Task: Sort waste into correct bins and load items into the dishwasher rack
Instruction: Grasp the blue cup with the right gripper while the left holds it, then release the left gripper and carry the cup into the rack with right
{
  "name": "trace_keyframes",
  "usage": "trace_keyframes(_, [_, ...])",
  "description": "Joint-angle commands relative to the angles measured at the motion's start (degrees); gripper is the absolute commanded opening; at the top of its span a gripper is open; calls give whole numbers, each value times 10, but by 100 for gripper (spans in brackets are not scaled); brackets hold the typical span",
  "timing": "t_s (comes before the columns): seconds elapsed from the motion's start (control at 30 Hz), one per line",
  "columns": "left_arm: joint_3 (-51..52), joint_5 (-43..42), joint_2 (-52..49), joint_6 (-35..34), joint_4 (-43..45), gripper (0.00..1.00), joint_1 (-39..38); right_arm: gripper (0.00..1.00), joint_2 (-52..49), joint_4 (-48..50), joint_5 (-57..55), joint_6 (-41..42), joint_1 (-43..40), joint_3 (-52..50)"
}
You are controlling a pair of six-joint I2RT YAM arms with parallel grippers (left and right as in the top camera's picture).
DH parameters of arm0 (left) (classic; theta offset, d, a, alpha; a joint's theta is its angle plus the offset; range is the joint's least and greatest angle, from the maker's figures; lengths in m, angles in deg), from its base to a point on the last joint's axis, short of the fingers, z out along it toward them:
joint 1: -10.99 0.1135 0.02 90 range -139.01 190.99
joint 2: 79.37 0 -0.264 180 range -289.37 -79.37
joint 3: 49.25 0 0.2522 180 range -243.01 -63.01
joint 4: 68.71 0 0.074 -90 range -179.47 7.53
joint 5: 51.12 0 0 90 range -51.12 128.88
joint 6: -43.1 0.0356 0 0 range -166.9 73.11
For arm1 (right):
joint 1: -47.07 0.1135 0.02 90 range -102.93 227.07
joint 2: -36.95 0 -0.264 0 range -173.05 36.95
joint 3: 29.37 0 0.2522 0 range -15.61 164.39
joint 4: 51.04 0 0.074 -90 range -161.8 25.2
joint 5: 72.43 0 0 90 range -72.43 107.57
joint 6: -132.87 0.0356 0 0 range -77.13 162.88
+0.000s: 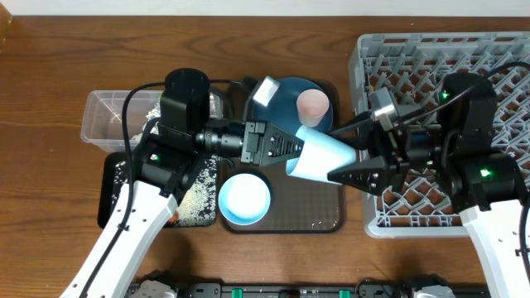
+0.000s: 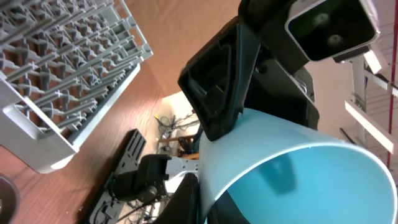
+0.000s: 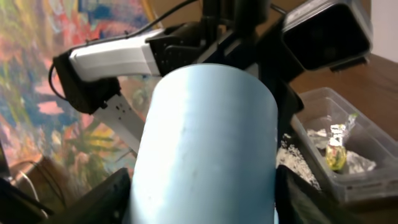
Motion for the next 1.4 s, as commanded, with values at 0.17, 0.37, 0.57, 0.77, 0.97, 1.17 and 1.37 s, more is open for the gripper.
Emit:
trace_keyframes(0.17, [-9,-19,4,-24,13,7,-4,46,-2,-2,-3,-5,5,3])
trace_keyframes(0.37, [-9,-19,4,-24,13,17,-4,46,-2,0,-3,-4,5,3])
trace_keyframes(0.57, [-9,-10,4,-24,13,22,-4,46,-2,3,-3,-4,4,3])
trace_keyframes(0.77, [-9,40,4,-11,13,26,-4,46,-2,3,-3,-2,-9,3])
trace_keyframes(0.97, [-9,91,4,-9,12,27,-4,46,-2,3,-7,16,-31,3])
trace_keyframes(1.17, [-9,158,4,0,2,27,-4,45,-2,2,-41,42,-51,3])
trace_keyframes(1.37, [-9,253,4,38,-52,27,-4,45,-2,-5,-105,73,-60,3])
